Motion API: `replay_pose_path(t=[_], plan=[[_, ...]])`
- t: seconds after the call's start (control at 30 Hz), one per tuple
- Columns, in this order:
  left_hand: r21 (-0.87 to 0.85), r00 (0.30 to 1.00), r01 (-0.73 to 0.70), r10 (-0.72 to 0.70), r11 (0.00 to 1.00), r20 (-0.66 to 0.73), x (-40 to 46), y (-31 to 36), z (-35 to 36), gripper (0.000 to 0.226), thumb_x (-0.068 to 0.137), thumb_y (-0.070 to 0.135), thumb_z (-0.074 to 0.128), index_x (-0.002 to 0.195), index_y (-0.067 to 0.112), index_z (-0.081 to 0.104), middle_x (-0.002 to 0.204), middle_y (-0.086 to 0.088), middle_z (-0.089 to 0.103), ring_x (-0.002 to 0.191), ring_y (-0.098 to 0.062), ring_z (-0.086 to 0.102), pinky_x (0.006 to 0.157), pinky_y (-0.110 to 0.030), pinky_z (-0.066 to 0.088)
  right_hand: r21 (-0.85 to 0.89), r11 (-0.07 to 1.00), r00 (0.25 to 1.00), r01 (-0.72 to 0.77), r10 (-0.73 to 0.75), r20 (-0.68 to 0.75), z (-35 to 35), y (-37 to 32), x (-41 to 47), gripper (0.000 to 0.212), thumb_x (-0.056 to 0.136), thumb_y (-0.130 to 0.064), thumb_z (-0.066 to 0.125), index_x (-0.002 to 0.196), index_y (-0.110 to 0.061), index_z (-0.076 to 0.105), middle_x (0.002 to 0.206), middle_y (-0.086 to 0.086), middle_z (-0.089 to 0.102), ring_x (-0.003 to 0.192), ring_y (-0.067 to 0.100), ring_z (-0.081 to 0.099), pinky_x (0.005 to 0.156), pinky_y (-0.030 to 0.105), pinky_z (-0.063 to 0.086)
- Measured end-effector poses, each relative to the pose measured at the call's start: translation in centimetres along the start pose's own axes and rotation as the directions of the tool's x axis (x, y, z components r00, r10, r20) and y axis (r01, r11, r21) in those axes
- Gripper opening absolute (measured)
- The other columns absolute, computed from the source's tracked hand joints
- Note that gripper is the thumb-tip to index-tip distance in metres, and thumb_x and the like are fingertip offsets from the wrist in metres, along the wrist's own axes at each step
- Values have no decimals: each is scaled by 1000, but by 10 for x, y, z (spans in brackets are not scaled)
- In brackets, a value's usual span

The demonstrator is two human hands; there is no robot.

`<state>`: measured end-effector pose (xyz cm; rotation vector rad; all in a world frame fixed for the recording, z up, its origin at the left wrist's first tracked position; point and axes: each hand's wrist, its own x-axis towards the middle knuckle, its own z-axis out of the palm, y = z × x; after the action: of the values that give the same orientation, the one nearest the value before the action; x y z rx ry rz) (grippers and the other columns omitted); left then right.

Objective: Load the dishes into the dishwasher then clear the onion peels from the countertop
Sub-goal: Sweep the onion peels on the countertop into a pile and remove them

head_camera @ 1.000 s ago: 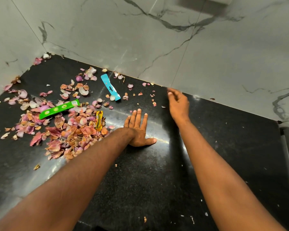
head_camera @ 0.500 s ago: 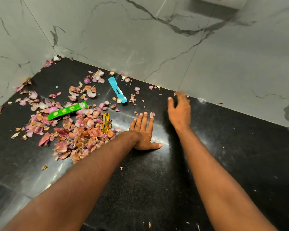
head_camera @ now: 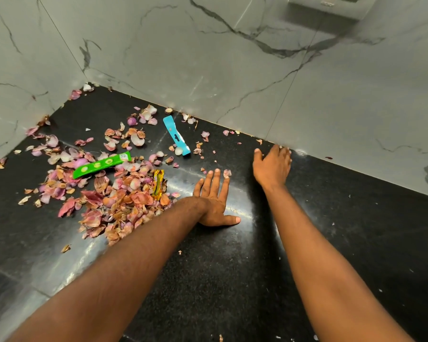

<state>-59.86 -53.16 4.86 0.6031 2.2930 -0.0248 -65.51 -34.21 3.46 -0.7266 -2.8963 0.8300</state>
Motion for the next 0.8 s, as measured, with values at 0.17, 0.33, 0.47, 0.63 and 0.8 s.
replay_pose_path(t=[0.17,0.33,0.47,0.63,0.8], plan=[[2,1000,-8,8,1000,-7,0,0,0,125,87,88,37,144,16,-49,148,-15,-57,141,-33,-48,121,-54,-20,367,897,880,246,-365,302,2,-3,-8,45,109,-44,47,145,-20,60,164,5,37,156,17,26,130,42,13],[-4,1000,-9,9,1000,-16,-1,1,1,125,88,87,38,142,17,-51,147,-13,-58,139,-31,-50,120,-54,-21,10,999,998,43,-43,40,6,2,-5,71,106,-50,45,161,-9,31,171,18,15,160,31,7,130,49,6],[6,1000,-10,10,1000,-7,0,0,0,125,88,87,37,143,16,-49,146,-14,-58,137,-31,-51,118,-53,-23,317,912,904,260,-345,253,6,3,-9,44,107,-43,52,144,-21,61,164,6,39,155,17,28,130,43,12],[-1,1000,-5,5,1000,-14,3,-1,2,126,87,88,38,144,17,-49,145,-13,-59,136,-30,-51,119,-53,-22,48,989,990,-142,141,20,-1,-1,2,75,100,-50,56,160,-12,33,171,22,12,159,39,6,129,54,6],[-3,1000,-18,18,1000,-23,3,-2,3,126,87,88,38,143,17,-50,148,-13,-57,140,-31,-49,120,-54,-21,514,851,965,107,-213,153,1,-10,2,35,103,-38,59,136,-29,66,138,0,65,133,10,55,118,46,42]])
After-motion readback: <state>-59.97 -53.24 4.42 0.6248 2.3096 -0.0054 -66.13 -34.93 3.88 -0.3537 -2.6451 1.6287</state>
